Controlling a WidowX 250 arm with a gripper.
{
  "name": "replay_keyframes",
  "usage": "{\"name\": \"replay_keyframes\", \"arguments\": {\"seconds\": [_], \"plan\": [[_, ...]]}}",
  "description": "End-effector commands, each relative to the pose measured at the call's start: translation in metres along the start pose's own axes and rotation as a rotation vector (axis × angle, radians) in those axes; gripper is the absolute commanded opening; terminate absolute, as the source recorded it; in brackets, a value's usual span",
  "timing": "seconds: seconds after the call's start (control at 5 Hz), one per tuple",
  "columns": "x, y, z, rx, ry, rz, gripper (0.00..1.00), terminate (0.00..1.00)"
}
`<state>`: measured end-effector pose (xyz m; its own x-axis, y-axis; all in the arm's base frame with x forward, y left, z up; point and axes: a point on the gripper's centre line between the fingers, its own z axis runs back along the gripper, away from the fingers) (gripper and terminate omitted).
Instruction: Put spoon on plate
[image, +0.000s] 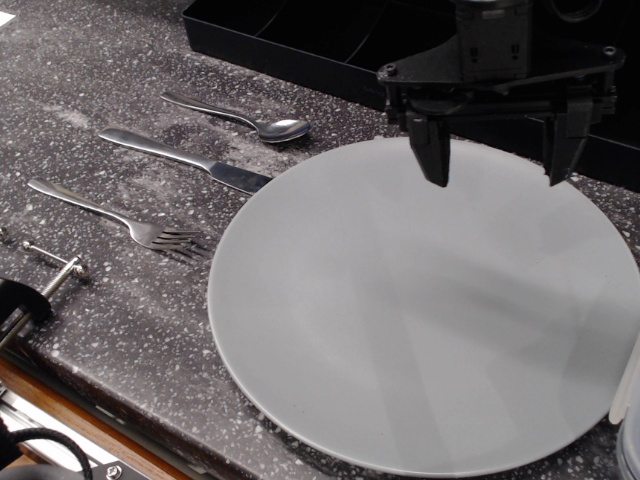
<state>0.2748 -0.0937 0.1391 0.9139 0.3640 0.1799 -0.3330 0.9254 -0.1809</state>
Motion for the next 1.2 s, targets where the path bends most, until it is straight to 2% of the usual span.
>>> {"name": "replay_keyframes", "arguments": {"seconds": [0.0,0.2,0.6,0.8,1.0], "plan": [[0.000,0.000,0.000,0.000,0.000,0.000,1.00,0.00],[0.034,0.005,0.005,-0.004,-0.049,0.083,1.00,0.00],[0.100,0.040,0.011,-0.010,-0.286,0.320,1.00,0.00],[0.128,0.078,0.018,0.014,-0.344,0.424,1.00,0.00],[0.151,0.122,0.025,0.026,-0.421,0.634,1.00,0.00]]}}
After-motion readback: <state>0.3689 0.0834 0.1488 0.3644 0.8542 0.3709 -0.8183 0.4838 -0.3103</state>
